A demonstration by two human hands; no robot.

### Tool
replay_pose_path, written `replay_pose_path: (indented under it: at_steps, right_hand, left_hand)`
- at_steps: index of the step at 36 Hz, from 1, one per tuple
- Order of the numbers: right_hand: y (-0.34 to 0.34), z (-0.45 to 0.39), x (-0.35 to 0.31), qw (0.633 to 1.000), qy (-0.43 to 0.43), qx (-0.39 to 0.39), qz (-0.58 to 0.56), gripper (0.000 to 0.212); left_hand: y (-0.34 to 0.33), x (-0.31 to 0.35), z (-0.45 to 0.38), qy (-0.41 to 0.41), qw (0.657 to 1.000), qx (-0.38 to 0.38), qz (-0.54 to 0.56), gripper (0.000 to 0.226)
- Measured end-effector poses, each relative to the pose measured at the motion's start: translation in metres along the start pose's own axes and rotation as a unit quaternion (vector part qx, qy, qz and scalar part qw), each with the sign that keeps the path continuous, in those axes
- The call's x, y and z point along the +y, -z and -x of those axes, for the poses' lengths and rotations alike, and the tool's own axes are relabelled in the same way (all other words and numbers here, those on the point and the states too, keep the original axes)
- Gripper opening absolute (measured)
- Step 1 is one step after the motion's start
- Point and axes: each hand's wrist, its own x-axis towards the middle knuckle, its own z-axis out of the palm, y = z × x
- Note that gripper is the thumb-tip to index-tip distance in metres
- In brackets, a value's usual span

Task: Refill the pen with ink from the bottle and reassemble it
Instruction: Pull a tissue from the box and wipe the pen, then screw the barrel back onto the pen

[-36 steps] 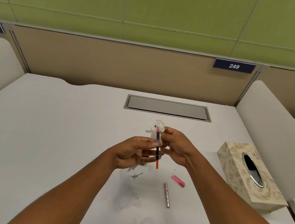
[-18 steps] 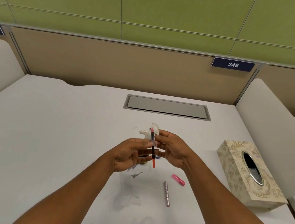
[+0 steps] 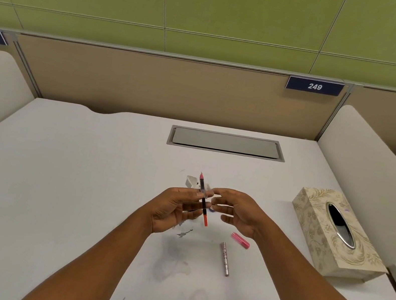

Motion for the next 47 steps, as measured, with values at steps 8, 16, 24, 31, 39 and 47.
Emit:
replay_pose_path:
  at_steps: [8, 16, 24, 31, 39, 47]
  right_hand:
    - [0.015, 0.031, 0.044, 0.976, 0.037, 0.112, 0.184, 0.014]
    - [0.006, 0.053, 0.122, 0.853, 0.001, 0.208, 0.478, 0.029]
    - [-0.006, 0.047, 0.131, 0.781, 0.021, 0.222, 0.584, 0.039]
    - [-0.001, 0.048, 0.127, 0.779, 0.031, 0.243, 0.576, 0.022]
    - [-0.02, 0.053, 0.1, 0.816, 0.183, 0.282, 0.47, 0.015]
    - [-0.046, 0.061, 0.074, 0.81, 0.293, 0.274, 0.428, 0.01]
  left_hand:
    - [0.021, 0.004, 0.009, -0.014, 0.999, 0.019, 0.045, 0.033]
    - [0.026, -0.002, 0.011, -0.032, 0.994, 0.065, 0.082, 0.031]
    - [0.021, -0.013, 0.012, -0.039, 0.984, 0.094, 0.149, 0.017]
    - [0.024, -0.012, 0.013, -0.045, 0.98, 0.102, 0.166, 0.022]
    - [0.03, -0.018, 0.014, -0.048, 0.975, 0.113, 0.183, 0.018]
    - [0.023, -0.021, 0.009, -0.062, 0.97, 0.129, 0.198, 0.014]
